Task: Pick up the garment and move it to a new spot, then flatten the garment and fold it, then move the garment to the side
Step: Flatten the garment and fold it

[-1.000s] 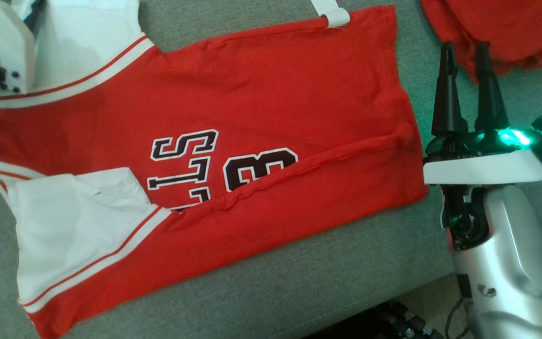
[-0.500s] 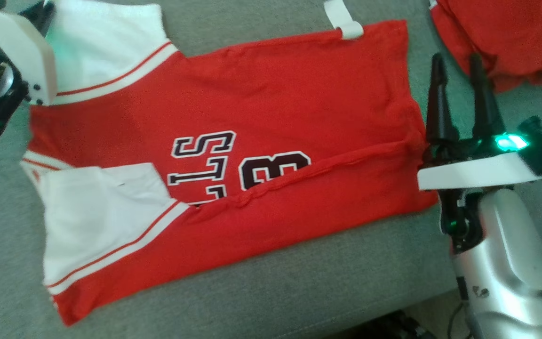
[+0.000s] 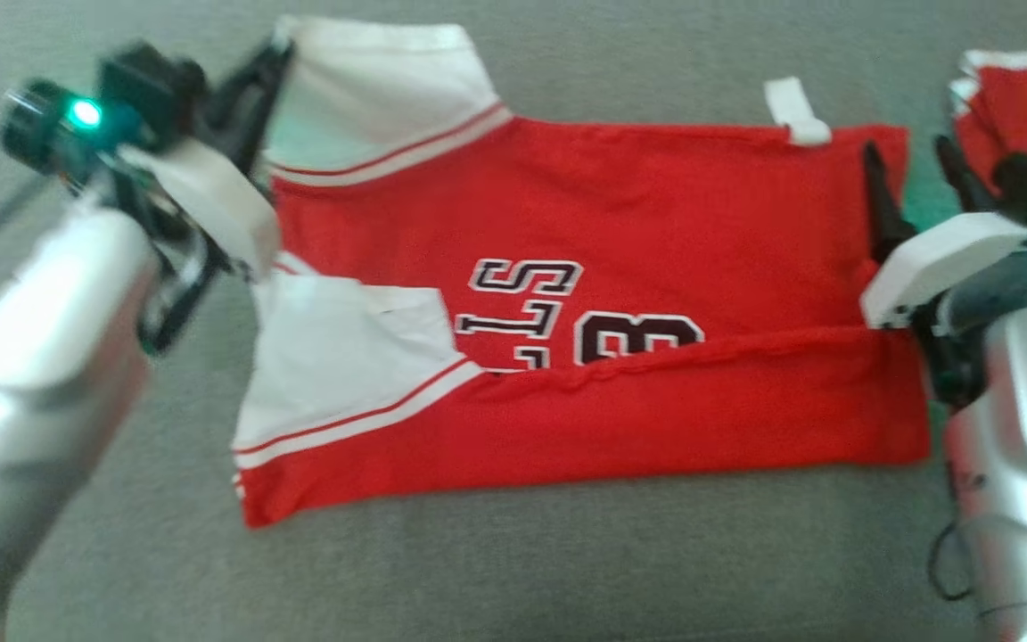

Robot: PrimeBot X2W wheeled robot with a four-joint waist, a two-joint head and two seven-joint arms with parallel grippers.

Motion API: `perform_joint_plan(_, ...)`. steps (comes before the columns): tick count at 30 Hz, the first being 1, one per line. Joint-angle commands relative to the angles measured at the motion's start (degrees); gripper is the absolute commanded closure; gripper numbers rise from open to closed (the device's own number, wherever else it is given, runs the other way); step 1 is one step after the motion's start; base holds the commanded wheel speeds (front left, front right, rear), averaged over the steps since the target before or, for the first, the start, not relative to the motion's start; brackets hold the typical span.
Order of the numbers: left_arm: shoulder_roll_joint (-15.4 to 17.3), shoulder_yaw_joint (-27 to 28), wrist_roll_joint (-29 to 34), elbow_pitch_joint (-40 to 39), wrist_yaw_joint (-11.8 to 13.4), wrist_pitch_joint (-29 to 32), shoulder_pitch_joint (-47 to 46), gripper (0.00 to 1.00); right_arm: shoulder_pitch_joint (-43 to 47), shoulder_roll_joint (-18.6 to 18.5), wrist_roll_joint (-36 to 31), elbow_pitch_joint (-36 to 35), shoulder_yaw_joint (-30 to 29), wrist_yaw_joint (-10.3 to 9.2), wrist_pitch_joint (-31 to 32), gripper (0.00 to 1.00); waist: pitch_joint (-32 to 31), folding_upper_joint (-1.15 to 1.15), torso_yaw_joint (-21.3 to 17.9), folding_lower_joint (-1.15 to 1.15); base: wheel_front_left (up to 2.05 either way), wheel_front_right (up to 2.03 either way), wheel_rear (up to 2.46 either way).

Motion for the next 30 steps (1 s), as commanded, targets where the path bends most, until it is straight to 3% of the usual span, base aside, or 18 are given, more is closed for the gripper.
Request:
perform_joint_plan(1,2.16,1.67,0.60,-3.28,1.00,-0.83,-1.28,1.00,-2.38,-1.50,-0.85,-0.45,0.46,-0.04,0.94,0.00,-1.30,0.00,2.64,0.01,0.00,0.00,0.00)
perform_joint_plan(9,3.27,0.02,1.86,-12.13,3.36,-0.58,2.25,1.00,-6.32,-4.74,-3.14,7.99,-2.24,-0.04,4.09,0.00,-0.51,0.00,4.76,0.01,0.00,0.00,0.00)
perform_joint_plan(20,4.86,-0.52,1.90,-18.32,5.49,1.38,3.70,1.00,-10.75,-5.39,-4.78,17.83,-3.41,-0.04,2.74,0.00,1.53,0.00,5.97,0.01,0.00,0.00,0.00)
perform_joint_plan(21,5.01,-0.49,1.83,-18.38,5.60,1.45,3.80,1.00,-11.09,-5.35,-4.77,18.58,-3.21,-0.04,2.57,0.25,1.55,0.00,5.96,0.01,0.00,0.00,0.00)
perform_joint_plan(22,5.16,-0.44,1.76,-18.38,5.72,1.50,3.88,1.00,-11.40,-5.32,-4.74,19.24,-3.02,-0.04,2.30,0.80,1.51,0.00,5.90,0.01,0.00,0.00,0.00)
perform_joint_plan(23,5.34,-0.36,1.68,-18.27,5.85,1.55,3.96,1.00,-11.75,-5.26,-4.69,19.84,-2.68,-0.04,1.98,1.00,1.41,0.00,5.79,0.01,0.00,0.00,0.00)
perform_joint_plan(30,6.46,1.15,1.35,-14.62,7.83,1.06,3.69,1.00,-15.04,-5.00,-2.60,20.52,0.48,-0.04,-2.81,1.00,-0.17,0.00,4.42,0.01,0.00,0.00,0.00)
